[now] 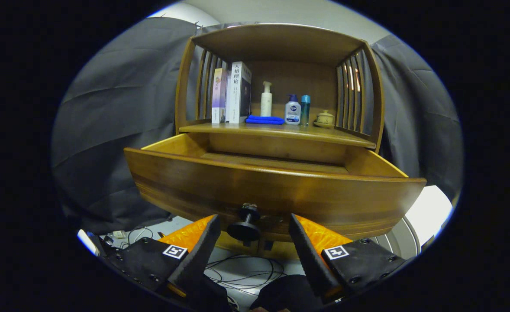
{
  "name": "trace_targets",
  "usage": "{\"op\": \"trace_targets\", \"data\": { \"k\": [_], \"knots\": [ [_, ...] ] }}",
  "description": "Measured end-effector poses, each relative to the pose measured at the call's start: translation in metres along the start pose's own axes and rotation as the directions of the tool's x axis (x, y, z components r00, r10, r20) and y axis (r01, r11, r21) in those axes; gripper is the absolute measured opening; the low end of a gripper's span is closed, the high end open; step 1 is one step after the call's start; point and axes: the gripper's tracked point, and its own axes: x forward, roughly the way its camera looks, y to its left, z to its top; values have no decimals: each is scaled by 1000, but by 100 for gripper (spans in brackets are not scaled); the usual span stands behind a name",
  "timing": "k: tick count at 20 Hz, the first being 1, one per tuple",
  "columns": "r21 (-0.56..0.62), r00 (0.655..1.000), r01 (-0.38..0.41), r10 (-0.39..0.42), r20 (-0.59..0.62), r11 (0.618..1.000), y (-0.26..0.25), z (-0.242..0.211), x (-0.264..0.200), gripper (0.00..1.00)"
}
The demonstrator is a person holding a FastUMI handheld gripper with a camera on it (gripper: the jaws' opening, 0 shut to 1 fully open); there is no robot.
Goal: Pull open the drawer, take out the items inside it, and place them on the countertop above the cabinet.
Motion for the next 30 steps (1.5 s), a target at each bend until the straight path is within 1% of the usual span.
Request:
{"op": "trace_targets", "data": {
  "k": [6, 8, 12, 16, 21, 23, 24, 25, 28, 30],
  "knots": [
    [27, 1000, 11, -12, 23, 1000, -33, 16, -12, 99],
    [34, 999, 17, -18, 31, 999, -46, 29, -19, 99],
    [54, 999, -11, 9, 35, 998, -57, 63, -27, 99],
    [26, 1000, -14, 13, 15, 1000, -68, 99, -13, 99],
    [-18, 994, -63, 61, -88, 998, -61, 120, 29, 99],
    [2, 988, -58, 58, -144, 998, -59, 122, 51, 99],
    [21, 983, -70, 72, -170, 997, -53, 121, 63, 99],
    [44, 973, -83, 91, -213, 996, -48, 117, 74, 99],
    [124, 928, -96, 134, -348, 988, -37, 101, 96, 99],
    [143, 905, -84, 135, -402, 986, -34, 94, 112, 98]
  ]
}}
